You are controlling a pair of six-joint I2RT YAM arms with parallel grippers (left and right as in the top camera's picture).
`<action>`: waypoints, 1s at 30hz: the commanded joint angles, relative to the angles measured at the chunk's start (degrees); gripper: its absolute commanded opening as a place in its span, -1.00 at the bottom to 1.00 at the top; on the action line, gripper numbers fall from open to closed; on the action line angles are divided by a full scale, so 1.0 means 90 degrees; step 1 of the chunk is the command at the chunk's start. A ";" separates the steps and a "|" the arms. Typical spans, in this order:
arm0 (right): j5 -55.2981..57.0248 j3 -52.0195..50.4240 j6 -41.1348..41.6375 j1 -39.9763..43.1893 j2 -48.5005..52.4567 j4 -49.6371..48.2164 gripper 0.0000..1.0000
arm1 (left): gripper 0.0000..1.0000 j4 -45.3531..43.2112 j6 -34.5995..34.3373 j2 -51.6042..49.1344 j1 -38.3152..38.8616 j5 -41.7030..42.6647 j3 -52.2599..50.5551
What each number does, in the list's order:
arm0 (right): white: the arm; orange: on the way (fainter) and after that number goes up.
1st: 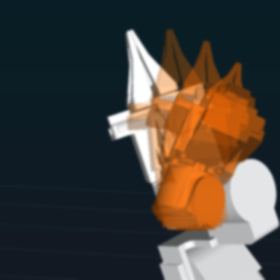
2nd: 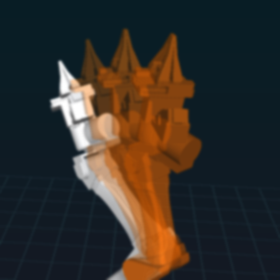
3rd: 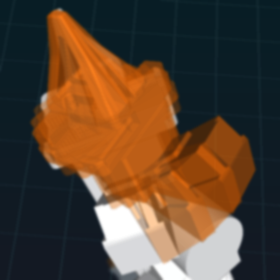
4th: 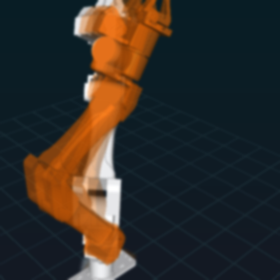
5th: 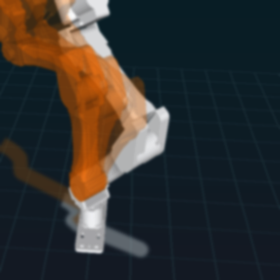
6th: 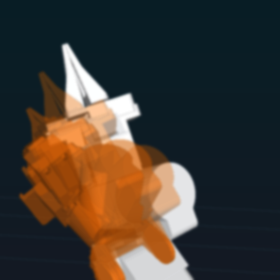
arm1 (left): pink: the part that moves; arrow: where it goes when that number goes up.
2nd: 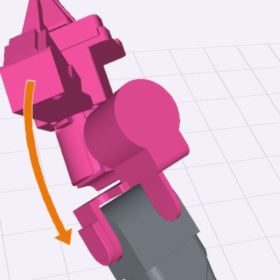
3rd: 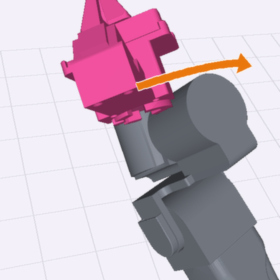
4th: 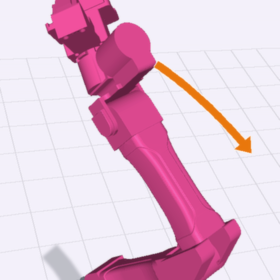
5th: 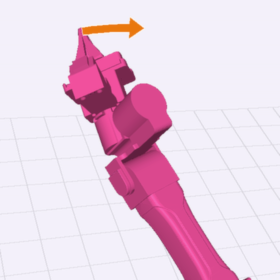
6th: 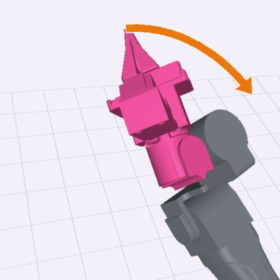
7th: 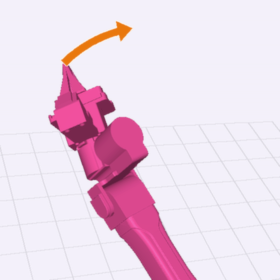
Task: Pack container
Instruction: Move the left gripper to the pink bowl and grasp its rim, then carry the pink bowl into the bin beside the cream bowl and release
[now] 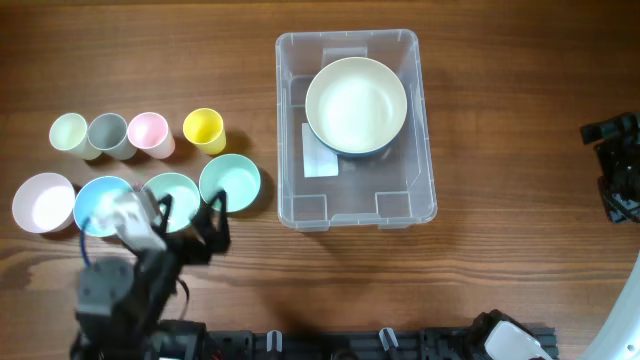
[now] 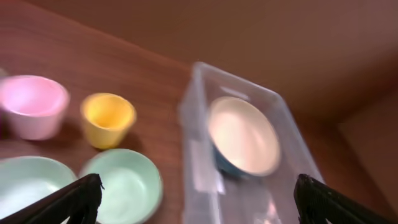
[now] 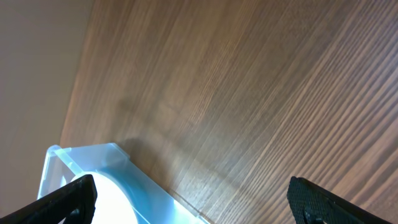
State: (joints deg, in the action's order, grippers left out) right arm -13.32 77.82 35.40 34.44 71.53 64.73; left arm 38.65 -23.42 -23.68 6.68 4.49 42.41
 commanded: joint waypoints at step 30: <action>-0.0078 0.0017 0.0087 0.0017 0.0041 0.0000 0.99 | 0.90 0.0673 -0.0063 -0.7762 -0.6938 0.0833 0.2795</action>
State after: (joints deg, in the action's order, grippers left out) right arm -13.50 77.82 35.79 34.44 71.59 64.73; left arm 46.72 -25.93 -90.00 -55.53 10.07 66.78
